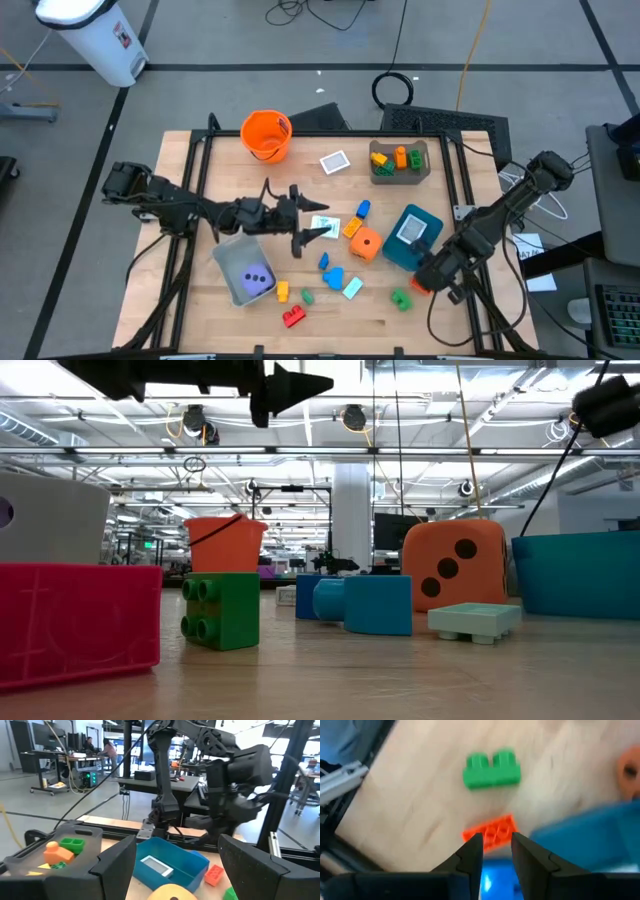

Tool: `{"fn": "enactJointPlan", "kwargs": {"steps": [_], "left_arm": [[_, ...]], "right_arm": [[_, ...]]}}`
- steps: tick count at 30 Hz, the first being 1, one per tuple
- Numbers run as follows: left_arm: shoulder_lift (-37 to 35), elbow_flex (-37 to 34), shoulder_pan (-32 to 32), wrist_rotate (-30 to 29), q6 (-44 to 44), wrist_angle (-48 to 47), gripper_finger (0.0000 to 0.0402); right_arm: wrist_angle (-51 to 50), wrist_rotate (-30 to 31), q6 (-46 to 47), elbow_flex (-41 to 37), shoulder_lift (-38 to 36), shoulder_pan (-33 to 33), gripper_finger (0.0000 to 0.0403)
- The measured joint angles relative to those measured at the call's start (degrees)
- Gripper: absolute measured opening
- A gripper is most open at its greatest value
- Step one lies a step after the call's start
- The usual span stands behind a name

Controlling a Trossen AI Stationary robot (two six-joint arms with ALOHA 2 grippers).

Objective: Pick & Place Toys
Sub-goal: Put the blue game piece into the black bin

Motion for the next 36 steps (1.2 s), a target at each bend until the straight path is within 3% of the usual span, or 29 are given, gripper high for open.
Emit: {"fn": "enactJointPlan", "kwargs": {"steps": [4, 9, 14, 18, 26, 36], "left_arm": [[0.0, 0.0, 0.9, 0.0, 1.1, -0.5, 0.0285], [0.0, 0.0, 2.1, 0.0, 2.8, -0.7, 0.0285], [0.0, 0.0, 3.2, 2.2, 2.3, -0.8, 0.0285], [0.0, 0.0, 3.7, 5.0, 1.0, -1.4, 0.0285], [0.0, 0.0, 3.7, 5.1, 0.8, -1.5, 0.0285], [0.0, 0.0, 3.7, 4.5, 0.0, -1.5, 0.0285]], "right_arm": [[2.4, -0.1, -4.7, 0.0, 0.0, -0.1, 0.0093], [-4.0, 0.2, -8.4, 0.0, 0.0, 0.1, 0.0095], [-11.3, 4.4, -8.2, 0.0, 0.0, 0.1, 0.0110], [-16.8, 5.5, -7.9, 0.0, 0.0, 0.1, 0.0145], [-24.3, 7.1, -3.5, 0.0, 0.0, 0.1, 0.0238], [-29.6, -0.1, 8.8, 0.0, 0.0, 0.8, 0.0317]]}}
